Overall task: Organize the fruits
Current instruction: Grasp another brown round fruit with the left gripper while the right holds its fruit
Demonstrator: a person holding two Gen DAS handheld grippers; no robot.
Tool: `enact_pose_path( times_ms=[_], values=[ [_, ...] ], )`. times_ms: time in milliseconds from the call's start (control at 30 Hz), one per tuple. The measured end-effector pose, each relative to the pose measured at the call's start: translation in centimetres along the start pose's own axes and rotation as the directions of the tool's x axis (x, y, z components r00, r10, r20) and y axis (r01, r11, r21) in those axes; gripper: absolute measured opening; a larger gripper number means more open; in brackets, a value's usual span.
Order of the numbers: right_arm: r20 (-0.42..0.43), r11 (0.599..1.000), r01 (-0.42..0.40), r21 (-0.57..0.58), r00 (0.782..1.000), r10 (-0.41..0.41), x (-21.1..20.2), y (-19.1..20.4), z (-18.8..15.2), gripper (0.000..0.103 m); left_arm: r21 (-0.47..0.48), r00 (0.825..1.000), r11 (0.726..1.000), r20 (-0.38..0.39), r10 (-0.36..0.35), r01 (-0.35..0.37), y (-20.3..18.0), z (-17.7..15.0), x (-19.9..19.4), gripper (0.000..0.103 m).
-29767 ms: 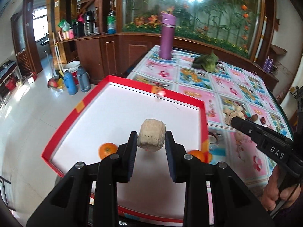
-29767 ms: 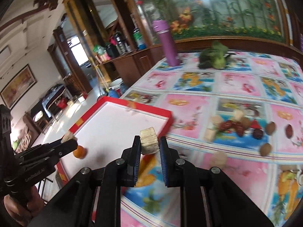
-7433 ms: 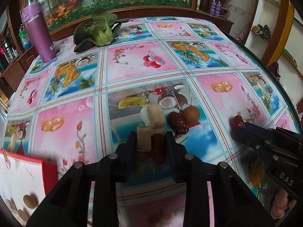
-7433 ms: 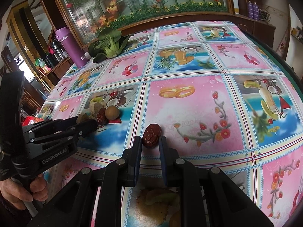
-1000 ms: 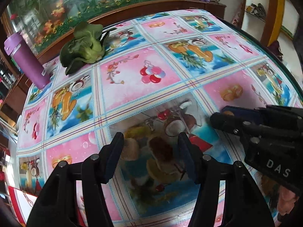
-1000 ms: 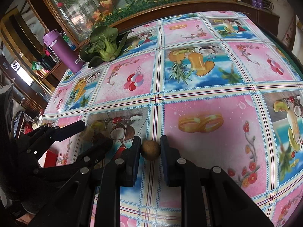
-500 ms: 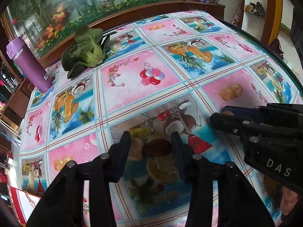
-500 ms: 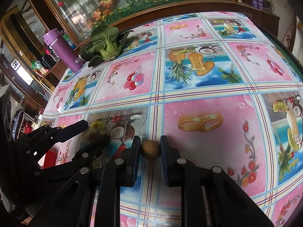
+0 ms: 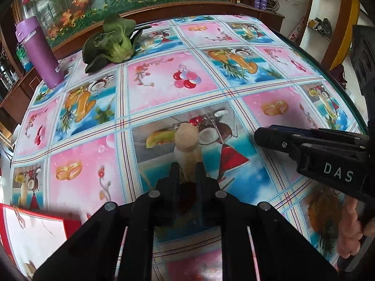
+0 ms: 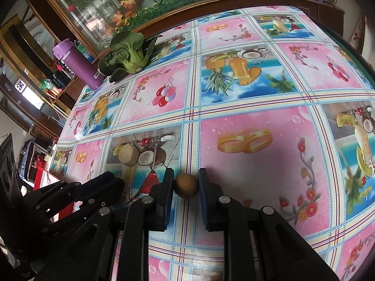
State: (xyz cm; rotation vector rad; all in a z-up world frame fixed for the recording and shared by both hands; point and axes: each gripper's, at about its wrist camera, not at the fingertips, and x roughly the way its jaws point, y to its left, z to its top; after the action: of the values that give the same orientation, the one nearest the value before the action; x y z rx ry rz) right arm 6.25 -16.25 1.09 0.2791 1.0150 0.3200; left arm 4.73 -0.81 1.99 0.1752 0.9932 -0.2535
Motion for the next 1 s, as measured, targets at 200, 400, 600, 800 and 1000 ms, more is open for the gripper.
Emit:
enact_pose_path(
  times_ms=[200,400,600,800,1000],
  values=[
    [0.0,1.0,-0.001,0.001,1.0,0.001,0.0,0.0,0.0,0.019,-0.027,1.0,0.999,-0.011,0.028,-0.028,0.2,1.3,0.9,0.036],
    [0.001,1.0,-0.001,-0.001,1.0,0.001,0.1,0.1,0.0,0.019,-0.039,0.999,0.998,0.008,0.046,-0.045,0.2,2.3,1.3,0.053],
    [0.002,1.0,0.0,-0.002,1.0,0.0,0.1,0.1,0.1,0.019,-0.025,0.999,0.998,-0.005,0.053,-0.053,-0.2,2.9,2.5,0.046],
    [0.003,1.0,0.001,-0.005,1.0,-0.001,0.1,0.2,0.1,0.019,0.009,0.999,0.999,0.007,0.032,-0.032,-1.0,2.8,2.4,0.026],
    [0.002,1.0,0.001,-0.009,1.0,-0.001,0.1,0.2,0.1,0.019,-0.04,1.0,0.999,-0.003,-0.005,0.005,-0.9,2.1,1.7,0.026]
  ],
)
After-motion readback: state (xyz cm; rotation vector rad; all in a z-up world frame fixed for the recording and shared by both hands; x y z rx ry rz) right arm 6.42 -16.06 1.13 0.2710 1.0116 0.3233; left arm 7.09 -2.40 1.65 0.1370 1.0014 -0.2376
